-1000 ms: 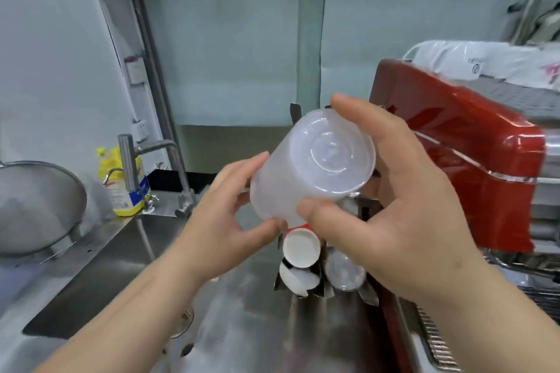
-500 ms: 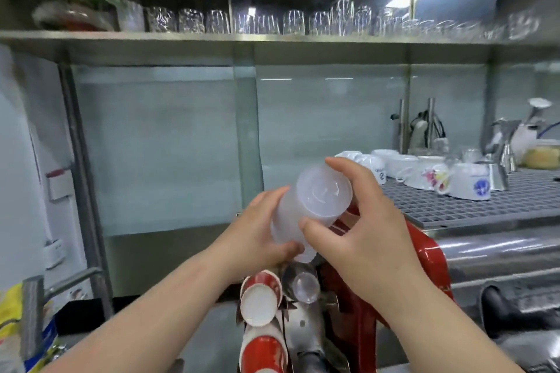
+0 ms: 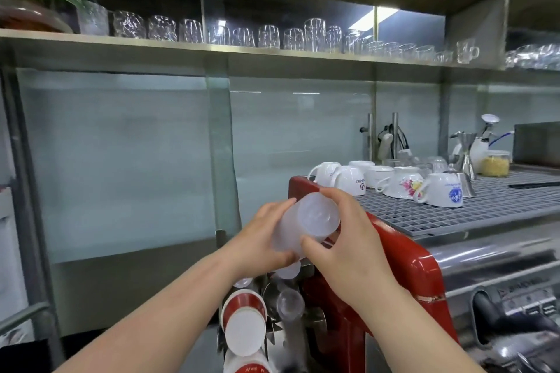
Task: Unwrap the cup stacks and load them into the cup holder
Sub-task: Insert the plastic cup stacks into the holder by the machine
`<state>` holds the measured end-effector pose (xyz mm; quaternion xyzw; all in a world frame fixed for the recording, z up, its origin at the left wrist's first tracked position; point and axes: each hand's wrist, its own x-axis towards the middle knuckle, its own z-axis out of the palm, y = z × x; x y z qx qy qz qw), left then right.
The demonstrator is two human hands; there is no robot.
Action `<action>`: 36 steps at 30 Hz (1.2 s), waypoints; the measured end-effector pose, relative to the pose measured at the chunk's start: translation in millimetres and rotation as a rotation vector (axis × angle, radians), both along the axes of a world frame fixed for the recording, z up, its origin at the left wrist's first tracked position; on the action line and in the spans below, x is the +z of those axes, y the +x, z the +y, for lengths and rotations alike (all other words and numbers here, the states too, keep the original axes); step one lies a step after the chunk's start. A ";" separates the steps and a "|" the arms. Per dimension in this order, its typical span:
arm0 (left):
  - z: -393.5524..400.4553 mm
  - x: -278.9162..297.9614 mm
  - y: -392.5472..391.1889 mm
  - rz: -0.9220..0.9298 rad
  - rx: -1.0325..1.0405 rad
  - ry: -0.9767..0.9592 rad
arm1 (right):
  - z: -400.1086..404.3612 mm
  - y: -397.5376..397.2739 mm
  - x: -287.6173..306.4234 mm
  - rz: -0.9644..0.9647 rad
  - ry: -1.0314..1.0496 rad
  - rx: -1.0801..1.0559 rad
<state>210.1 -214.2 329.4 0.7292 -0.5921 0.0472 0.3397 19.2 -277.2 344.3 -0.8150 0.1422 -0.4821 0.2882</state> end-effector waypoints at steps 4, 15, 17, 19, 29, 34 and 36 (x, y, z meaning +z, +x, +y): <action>-12.1 -13.3 7.3 0.020 -0.014 0.002 | -3.9 10.8 -8.8 0.053 -0.043 -0.034; -38.0 -34.5 31.0 0.070 0.044 0.063 | -10.6 40.4 -32.2 0.066 0.014 -0.057; -40.7 -38.0 31.8 0.088 0.062 0.072 | -13.2 46.1 -35.1 0.071 0.024 -0.070; -44.4 -39.9 31.9 0.091 0.073 0.076 | -14.5 51.5 -37.8 0.077 0.031 -0.079; -48.1 -43.7 36.9 0.092 0.068 0.101 | -23.5 71.1 -46.0 0.109 0.083 -0.068; -49.9 -51.7 44.8 0.119 0.116 0.158 | -26.3 77.3 -55.0 0.125 0.086 -0.078; -51.4 -54.4 49.1 0.121 0.117 0.179 | -28.3 80.2 -58.1 0.123 0.080 -0.090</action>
